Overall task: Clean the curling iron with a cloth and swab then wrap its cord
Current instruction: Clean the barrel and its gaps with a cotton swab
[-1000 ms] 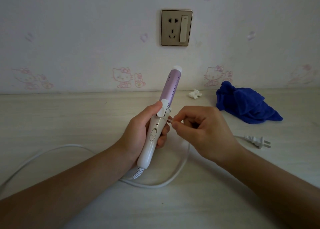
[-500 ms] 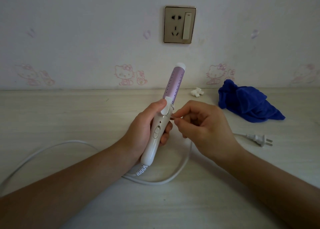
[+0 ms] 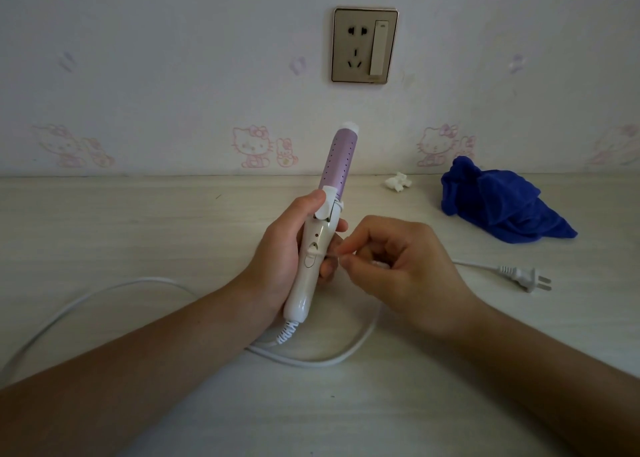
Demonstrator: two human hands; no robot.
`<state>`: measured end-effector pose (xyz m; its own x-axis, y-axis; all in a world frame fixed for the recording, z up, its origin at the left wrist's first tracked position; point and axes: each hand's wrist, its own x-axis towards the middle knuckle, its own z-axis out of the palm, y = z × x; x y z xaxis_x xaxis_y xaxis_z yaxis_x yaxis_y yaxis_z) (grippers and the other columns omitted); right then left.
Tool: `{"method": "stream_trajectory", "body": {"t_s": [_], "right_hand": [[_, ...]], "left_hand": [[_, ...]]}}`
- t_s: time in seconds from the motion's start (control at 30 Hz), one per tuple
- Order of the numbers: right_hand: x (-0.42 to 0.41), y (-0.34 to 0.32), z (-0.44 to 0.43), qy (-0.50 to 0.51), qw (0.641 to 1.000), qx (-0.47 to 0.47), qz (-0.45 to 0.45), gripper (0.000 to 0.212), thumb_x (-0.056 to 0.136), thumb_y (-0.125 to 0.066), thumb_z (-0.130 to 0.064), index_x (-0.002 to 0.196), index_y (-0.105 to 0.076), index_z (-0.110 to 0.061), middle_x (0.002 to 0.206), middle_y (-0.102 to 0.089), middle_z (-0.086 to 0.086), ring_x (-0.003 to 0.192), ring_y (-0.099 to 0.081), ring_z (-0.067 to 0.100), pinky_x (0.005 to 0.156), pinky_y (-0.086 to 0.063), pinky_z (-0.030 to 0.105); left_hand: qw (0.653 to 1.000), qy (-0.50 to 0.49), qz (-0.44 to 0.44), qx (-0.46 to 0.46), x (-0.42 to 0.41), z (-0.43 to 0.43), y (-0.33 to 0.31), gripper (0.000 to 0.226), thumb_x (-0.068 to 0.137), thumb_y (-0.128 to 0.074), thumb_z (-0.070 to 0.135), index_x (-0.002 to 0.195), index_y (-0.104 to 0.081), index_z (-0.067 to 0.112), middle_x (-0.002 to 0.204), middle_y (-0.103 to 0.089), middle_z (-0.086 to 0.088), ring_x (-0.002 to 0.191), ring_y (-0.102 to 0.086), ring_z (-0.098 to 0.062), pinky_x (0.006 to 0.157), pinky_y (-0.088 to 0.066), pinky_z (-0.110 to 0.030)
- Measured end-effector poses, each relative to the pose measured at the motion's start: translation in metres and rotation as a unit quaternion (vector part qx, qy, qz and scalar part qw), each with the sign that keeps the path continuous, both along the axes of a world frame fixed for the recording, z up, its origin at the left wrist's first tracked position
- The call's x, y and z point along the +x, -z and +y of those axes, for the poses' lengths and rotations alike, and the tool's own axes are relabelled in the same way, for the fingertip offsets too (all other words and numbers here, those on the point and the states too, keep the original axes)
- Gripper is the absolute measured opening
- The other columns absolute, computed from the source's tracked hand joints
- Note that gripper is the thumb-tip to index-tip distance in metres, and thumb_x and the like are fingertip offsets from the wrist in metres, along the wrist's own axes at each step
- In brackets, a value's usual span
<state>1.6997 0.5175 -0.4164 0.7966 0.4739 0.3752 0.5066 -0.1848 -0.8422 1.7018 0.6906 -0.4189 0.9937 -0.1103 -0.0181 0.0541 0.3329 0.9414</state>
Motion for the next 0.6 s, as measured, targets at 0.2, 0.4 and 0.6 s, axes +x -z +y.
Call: {"method": "stream_trajectory", "body": {"t_s": [0.2,0.4,0.6], "right_hand": [[-0.002,-0.002,0.0,-0.05,0.998,0.02,0.04,0.017,0.092,-0.066,0.01,0.087,-0.071,-0.006,0.068,-0.074,-0.016,0.054,-0.061,-0.001,0.062,-0.046,0.008],[-0.012,-0.003,0.005,-0.058,0.997,-0.054,0.01,0.013,0.089,-0.073,-0.002,0.087,-0.076,-0.014,0.067,-0.067,-0.006,0.065,-0.065,0.027,0.072,-0.059,0.041],[-0.011,-0.005,0.004,-0.061,0.995,-0.075,0.009,0.018,0.09,-0.074,-0.003,0.086,-0.076,-0.02,0.067,-0.066,-0.019,0.057,-0.058,0.004,0.062,-0.05,0.018]], "left_hand": [[1.0,0.005,0.013,0.011,0.001,0.001,0.002,0.045,0.088,-0.055,0.053,0.093,-0.066,0.009,0.062,-0.056,-0.008,0.047,-0.049,-0.021,0.046,-0.041,-0.027],[0.998,0.0,0.046,-0.041,-0.002,0.002,-0.005,0.049,0.096,-0.05,0.049,0.107,-0.062,0.002,0.06,-0.058,-0.005,0.042,-0.05,-0.015,0.041,-0.041,-0.023],[0.998,-0.008,0.047,-0.032,-0.003,0.002,-0.004,0.055,0.097,-0.046,0.051,0.109,-0.063,0.0,0.054,-0.055,-0.007,0.039,-0.046,-0.018,0.042,-0.037,-0.023]]}}
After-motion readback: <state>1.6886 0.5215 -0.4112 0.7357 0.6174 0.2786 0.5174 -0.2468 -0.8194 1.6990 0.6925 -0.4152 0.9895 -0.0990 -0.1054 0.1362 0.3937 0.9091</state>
